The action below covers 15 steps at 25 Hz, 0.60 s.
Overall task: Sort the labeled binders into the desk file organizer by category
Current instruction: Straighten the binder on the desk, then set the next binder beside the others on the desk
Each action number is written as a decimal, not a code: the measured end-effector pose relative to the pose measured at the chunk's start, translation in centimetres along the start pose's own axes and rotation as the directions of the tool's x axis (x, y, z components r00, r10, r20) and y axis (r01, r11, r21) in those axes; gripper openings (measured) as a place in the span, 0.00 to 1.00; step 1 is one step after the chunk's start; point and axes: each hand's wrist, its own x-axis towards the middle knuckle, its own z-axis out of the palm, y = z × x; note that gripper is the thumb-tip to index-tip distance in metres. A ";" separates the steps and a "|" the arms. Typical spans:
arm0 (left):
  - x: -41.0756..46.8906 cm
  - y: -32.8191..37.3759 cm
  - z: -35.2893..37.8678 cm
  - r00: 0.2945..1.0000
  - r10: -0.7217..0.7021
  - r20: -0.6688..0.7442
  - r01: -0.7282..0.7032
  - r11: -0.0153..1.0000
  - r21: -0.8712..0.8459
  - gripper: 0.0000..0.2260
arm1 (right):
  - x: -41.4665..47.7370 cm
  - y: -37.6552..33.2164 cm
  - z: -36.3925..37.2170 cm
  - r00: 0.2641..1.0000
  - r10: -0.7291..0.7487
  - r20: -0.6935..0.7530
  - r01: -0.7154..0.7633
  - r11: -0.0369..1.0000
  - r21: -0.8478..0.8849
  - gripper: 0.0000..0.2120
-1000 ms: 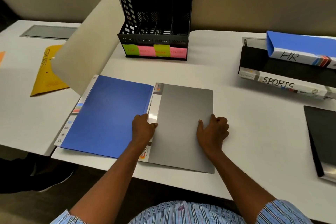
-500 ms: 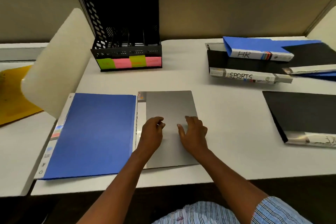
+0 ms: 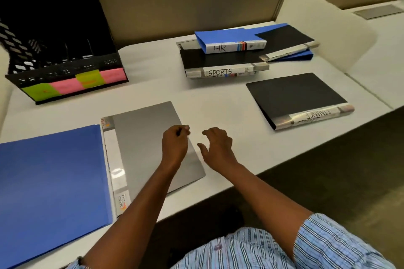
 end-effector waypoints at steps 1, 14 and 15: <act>0.1 0.1 0.8 1.000 -0.005 0.014 0.005 1.000 0.003 0.07 | 0.1 0.8 -0.4 1.000 0.009 0.002 -0.009 1.000 -0.001 0.19; 1.9 4.8 19.8 0.989 -0.093 0.114 0.086 0.994 0.069 0.10 | 6.4 18.2 -8.7 0.995 0.056 -0.081 -0.048 0.993 0.108 0.18; 2.1 4.9 21.3 0.988 -0.113 0.109 0.104 0.991 0.079 0.10 | 6.9 19.6 -9.4 0.995 0.058 -0.086 -0.047 0.992 0.120 0.18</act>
